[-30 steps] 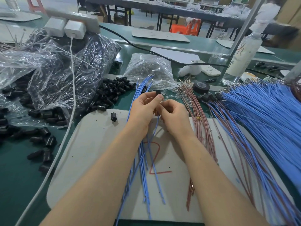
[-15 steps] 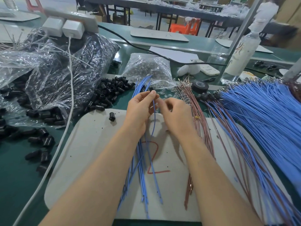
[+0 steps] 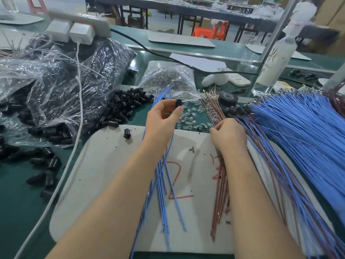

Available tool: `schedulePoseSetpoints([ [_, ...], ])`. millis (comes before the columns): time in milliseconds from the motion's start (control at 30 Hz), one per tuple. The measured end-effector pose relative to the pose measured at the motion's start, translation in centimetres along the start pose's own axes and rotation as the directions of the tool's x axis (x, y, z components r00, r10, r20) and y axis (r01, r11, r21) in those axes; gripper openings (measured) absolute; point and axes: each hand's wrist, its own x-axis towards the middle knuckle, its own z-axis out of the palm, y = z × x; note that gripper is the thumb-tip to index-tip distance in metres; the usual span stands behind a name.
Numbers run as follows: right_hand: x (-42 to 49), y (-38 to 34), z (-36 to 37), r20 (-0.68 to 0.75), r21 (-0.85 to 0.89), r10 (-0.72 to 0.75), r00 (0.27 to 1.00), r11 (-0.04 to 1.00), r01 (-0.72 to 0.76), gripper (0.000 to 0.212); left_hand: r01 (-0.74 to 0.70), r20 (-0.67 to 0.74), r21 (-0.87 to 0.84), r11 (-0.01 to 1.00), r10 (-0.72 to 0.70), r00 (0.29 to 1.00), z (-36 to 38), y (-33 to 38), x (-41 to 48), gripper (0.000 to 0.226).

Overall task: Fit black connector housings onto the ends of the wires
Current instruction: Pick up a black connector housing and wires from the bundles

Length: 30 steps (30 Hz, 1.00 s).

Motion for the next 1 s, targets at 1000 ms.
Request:
schedulePoseSetpoints([
  [1000, -1.1, -1.4, -2.5, -0.024, 0.999, 0.050, 0.998, 0.028, 0.023, 0.012, 0.026, 0.238, -0.039, 0.999, -0.016, 0.971, 0.3, 0.5, -0.5, 0.010],
])
